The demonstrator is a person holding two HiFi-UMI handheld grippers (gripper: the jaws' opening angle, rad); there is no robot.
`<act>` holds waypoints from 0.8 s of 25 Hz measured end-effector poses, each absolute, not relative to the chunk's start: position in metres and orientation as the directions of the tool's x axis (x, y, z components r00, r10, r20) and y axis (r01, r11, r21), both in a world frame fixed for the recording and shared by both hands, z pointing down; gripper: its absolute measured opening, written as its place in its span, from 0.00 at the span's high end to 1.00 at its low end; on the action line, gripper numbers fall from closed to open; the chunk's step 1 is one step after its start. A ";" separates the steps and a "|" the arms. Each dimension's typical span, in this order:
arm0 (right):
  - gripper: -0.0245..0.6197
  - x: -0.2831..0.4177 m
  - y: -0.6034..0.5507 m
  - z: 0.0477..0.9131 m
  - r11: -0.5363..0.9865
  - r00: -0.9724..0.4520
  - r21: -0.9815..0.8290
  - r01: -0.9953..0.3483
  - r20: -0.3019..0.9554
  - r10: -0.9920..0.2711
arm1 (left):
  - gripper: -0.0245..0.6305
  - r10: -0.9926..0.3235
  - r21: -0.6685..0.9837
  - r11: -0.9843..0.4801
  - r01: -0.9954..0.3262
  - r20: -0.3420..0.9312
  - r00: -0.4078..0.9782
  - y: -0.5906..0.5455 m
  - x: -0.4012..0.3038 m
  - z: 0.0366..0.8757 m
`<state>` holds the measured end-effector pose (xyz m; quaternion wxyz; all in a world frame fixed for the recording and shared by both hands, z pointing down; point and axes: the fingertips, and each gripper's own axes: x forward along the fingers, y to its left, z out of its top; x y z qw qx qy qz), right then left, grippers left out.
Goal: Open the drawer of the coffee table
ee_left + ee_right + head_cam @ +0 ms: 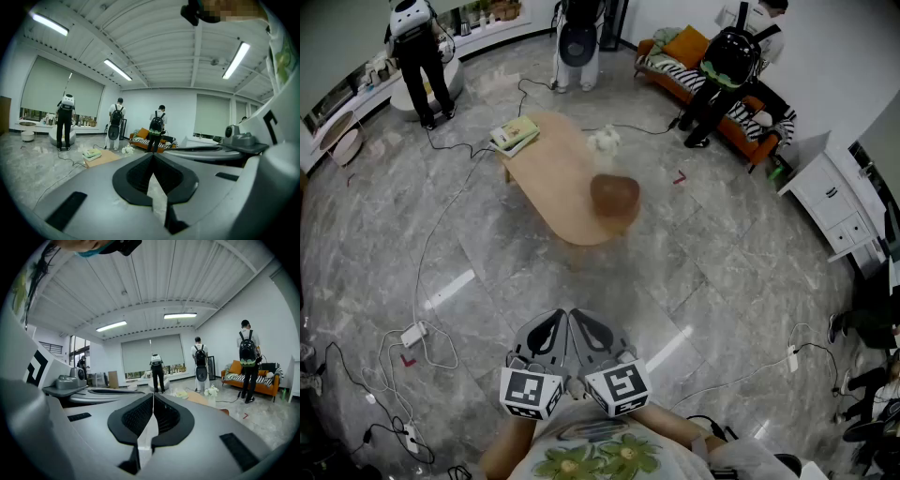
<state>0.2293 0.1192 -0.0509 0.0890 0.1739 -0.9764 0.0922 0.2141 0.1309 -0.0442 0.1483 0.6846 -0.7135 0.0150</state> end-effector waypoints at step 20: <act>0.93 0.237 0.109 -0.029 0.955 -0.975 -0.258 -0.146 0.203 -0.094 | 0.95 -0.964 0.147 0.056 -0.988 0.264 -0.016 0.111 0.218 -0.030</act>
